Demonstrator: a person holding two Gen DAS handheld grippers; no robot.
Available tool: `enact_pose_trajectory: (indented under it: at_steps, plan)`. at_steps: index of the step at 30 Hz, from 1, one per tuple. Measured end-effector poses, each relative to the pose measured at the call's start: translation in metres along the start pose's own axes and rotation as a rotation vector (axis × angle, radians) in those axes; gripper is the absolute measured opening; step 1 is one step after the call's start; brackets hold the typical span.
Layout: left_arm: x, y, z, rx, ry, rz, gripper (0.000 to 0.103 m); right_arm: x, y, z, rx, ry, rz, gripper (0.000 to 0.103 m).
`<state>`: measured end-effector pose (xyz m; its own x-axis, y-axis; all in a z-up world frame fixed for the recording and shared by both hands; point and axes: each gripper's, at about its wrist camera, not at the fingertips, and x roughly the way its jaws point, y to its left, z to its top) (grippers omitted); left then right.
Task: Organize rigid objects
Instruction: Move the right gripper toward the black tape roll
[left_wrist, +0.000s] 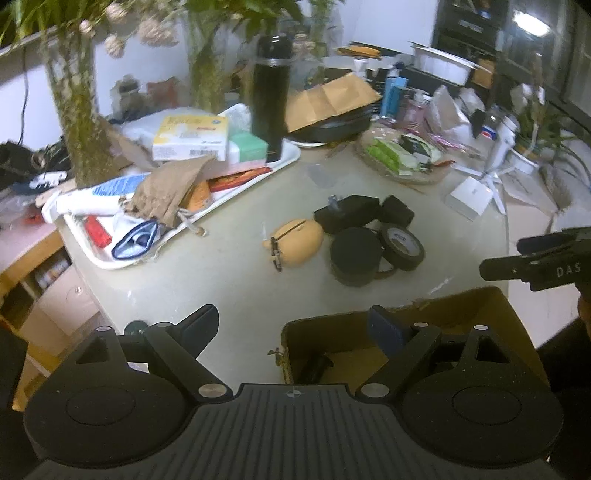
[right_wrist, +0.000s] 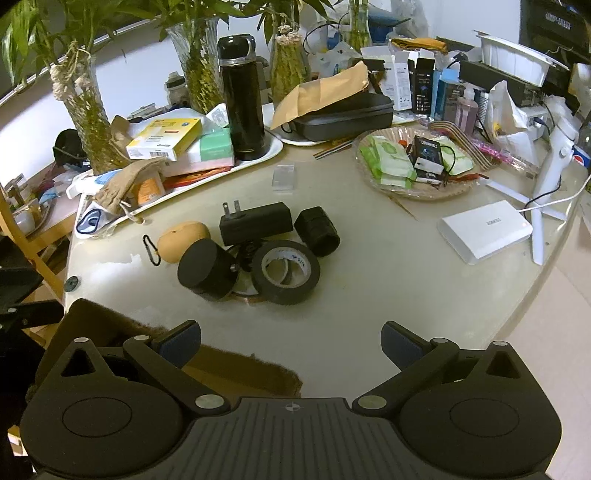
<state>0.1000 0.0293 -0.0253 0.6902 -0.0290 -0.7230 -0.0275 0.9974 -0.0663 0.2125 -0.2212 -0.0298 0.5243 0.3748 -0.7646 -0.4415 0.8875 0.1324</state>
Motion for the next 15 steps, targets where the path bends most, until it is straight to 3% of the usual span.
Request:
enact_pose_trajectory:
  at_steps: [15]
  plan:
    - [0.011, -0.003, -0.001, 0.05, 0.002, -0.046, 0.089, 0.037, -0.008, 0.021, -0.033, 0.02, 0.009, 0.103]
